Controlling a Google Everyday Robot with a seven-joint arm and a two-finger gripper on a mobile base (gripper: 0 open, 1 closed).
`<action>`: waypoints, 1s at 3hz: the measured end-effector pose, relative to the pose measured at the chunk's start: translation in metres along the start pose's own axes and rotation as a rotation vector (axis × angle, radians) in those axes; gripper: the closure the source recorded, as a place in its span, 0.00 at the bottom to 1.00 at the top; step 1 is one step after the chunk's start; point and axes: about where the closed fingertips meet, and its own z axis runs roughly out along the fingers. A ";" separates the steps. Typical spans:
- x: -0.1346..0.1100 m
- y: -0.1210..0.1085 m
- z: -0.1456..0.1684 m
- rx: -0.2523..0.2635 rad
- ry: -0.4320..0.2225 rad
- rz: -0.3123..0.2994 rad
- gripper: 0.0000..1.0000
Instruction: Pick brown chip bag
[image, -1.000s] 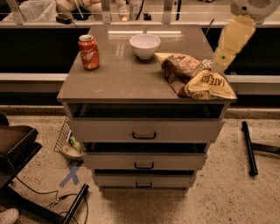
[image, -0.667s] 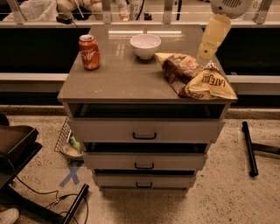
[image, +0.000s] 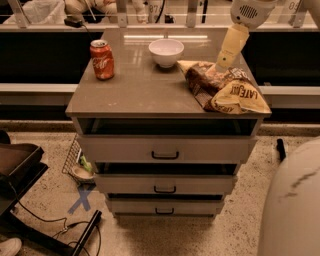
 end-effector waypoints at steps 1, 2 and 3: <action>-0.006 0.009 0.015 -0.022 -0.031 0.007 0.00; -0.009 0.022 0.049 -0.087 -0.049 0.014 0.00; -0.011 0.031 0.096 -0.160 -0.044 0.048 0.00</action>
Offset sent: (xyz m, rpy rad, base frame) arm -0.0008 0.0320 -0.0874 0.1348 0.1207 0.0324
